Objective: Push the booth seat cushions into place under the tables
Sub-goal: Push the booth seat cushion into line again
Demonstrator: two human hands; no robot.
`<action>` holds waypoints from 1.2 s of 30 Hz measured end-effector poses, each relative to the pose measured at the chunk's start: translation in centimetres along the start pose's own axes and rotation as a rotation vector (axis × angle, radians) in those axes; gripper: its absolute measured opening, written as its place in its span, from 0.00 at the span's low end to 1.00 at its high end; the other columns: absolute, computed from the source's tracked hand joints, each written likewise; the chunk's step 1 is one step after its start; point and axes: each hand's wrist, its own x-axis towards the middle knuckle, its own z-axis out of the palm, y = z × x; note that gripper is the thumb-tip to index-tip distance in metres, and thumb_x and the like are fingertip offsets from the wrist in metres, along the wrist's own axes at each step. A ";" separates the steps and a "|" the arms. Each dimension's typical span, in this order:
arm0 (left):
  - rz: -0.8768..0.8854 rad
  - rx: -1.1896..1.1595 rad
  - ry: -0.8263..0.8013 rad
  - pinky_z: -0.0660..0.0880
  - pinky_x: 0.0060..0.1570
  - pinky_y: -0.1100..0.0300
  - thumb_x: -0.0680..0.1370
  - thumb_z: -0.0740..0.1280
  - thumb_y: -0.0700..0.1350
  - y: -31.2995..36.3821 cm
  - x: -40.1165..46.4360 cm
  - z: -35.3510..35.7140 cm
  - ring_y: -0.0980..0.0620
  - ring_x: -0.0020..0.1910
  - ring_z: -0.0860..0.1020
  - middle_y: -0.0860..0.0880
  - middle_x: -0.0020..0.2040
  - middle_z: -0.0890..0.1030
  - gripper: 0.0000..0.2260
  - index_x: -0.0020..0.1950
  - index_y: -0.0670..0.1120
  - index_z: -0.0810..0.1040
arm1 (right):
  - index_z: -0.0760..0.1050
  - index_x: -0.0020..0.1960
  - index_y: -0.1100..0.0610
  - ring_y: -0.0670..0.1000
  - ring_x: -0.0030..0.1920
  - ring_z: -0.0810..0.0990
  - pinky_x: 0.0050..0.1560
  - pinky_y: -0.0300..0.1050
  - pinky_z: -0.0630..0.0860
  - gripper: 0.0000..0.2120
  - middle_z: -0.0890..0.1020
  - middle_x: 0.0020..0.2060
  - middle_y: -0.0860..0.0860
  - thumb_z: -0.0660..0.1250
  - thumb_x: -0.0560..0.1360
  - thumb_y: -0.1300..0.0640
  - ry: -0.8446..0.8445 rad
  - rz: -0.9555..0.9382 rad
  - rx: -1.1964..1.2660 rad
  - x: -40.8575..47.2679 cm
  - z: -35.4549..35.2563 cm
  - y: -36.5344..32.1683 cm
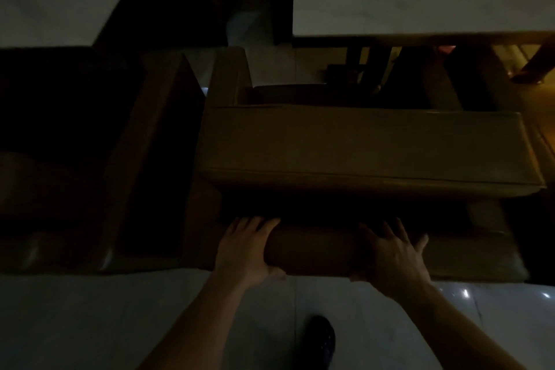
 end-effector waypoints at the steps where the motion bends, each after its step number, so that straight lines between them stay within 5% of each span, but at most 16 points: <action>1: 0.011 -0.002 0.017 0.54 0.74 0.48 0.61 0.72 0.72 0.0 -0.1 0.1 0.48 0.73 0.60 0.54 0.75 0.62 0.50 0.77 0.62 0.53 | 0.42 0.79 0.39 0.63 0.79 0.40 0.70 0.81 0.45 0.55 0.48 0.80 0.54 0.71 0.64 0.28 -0.002 0.004 0.002 -0.2 0.0 0.0; 16: 0.026 -0.011 0.083 0.51 0.76 0.50 0.62 0.69 0.73 -4.6 -7.6 3.2 0.51 0.74 0.60 0.55 0.75 0.63 0.48 0.77 0.61 0.54 | 0.43 0.80 0.39 0.64 0.79 0.37 0.70 0.81 0.44 0.53 0.47 0.80 0.52 0.70 0.67 0.29 -0.043 -0.025 0.036 -5.7 4.3 -5.3; 22: 0.063 0.014 0.063 0.45 0.77 0.49 0.66 0.67 0.73 -7.5 -10.2 4.2 0.49 0.77 0.53 0.55 0.78 0.56 0.48 0.78 0.62 0.46 | 0.39 0.78 0.36 0.65 0.78 0.35 0.68 0.82 0.42 0.54 0.44 0.80 0.51 0.70 0.65 0.28 -0.060 -0.013 0.070 -7.7 6.3 -7.9; 36: 0.138 -0.035 0.083 0.41 0.74 0.53 0.65 0.70 0.71 -9.6 -6.2 2.7 0.51 0.78 0.50 0.56 0.80 0.55 0.49 0.79 0.61 0.47 | 0.38 0.78 0.35 0.64 0.77 0.32 0.67 0.83 0.42 0.54 0.42 0.81 0.53 0.73 0.67 0.34 -0.043 -0.015 0.091 -4.6 4.0 -8.8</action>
